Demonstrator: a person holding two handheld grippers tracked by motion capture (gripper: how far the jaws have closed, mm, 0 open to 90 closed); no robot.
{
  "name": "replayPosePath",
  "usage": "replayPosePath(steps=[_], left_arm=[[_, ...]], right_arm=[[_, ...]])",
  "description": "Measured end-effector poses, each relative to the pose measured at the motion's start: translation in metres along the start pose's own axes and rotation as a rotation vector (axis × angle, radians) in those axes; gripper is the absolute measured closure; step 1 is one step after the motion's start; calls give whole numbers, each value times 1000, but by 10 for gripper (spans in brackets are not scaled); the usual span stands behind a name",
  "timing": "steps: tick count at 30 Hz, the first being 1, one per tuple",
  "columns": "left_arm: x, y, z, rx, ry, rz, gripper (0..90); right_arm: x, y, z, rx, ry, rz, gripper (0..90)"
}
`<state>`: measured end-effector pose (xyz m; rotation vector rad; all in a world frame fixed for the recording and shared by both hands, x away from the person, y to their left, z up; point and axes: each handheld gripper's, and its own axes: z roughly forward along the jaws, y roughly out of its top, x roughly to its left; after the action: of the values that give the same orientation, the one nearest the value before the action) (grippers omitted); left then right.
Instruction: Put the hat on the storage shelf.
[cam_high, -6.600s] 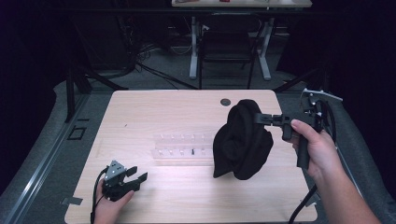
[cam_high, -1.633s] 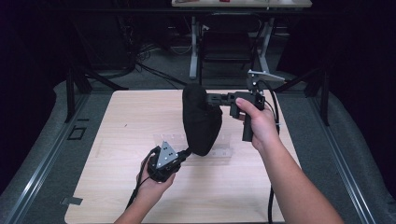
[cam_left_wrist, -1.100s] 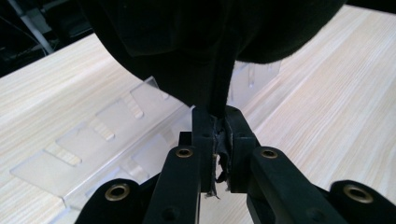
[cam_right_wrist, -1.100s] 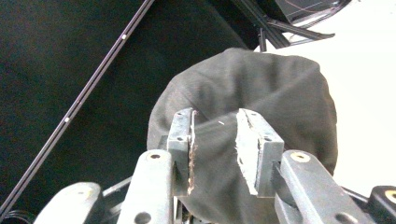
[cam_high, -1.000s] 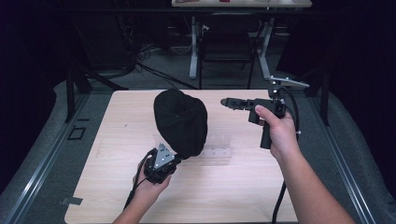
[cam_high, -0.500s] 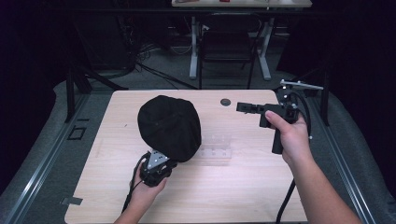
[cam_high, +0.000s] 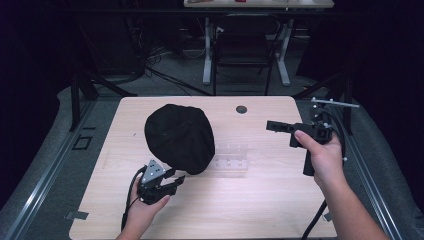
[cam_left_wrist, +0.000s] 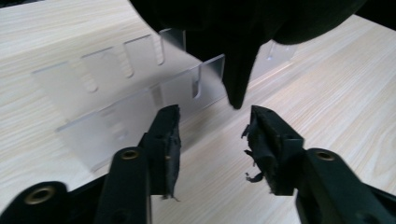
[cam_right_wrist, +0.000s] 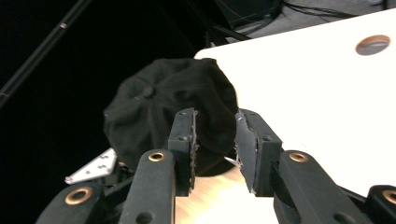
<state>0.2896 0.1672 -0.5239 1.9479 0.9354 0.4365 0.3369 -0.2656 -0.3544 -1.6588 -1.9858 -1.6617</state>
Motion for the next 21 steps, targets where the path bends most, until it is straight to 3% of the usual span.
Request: replayPosePath(steps=[7,9,10,13,16,21], left_arm=[[10,-9,-18,0,8,-37,485],[15,-12,-27,-15,13,-52,465],[16,-13,-29,-21,18,-55,460],[21,-17,-33,-35,37,-65,442],[29,-24,-37,-49,57,-94,440],[34,-29,-37,-47,79,-103,439]], right_arm=[[-9,-17,-9,-4,-37,-16,662],[-12,-24,-13,-2,-70,-37,661],[-13,-27,-13,-3,-66,-26,664],[-16,-32,-13,6,-67,-22,667],[-19,-43,-12,1,-97,-44,662],[-22,-55,-11,-7,-125,-64,651]])
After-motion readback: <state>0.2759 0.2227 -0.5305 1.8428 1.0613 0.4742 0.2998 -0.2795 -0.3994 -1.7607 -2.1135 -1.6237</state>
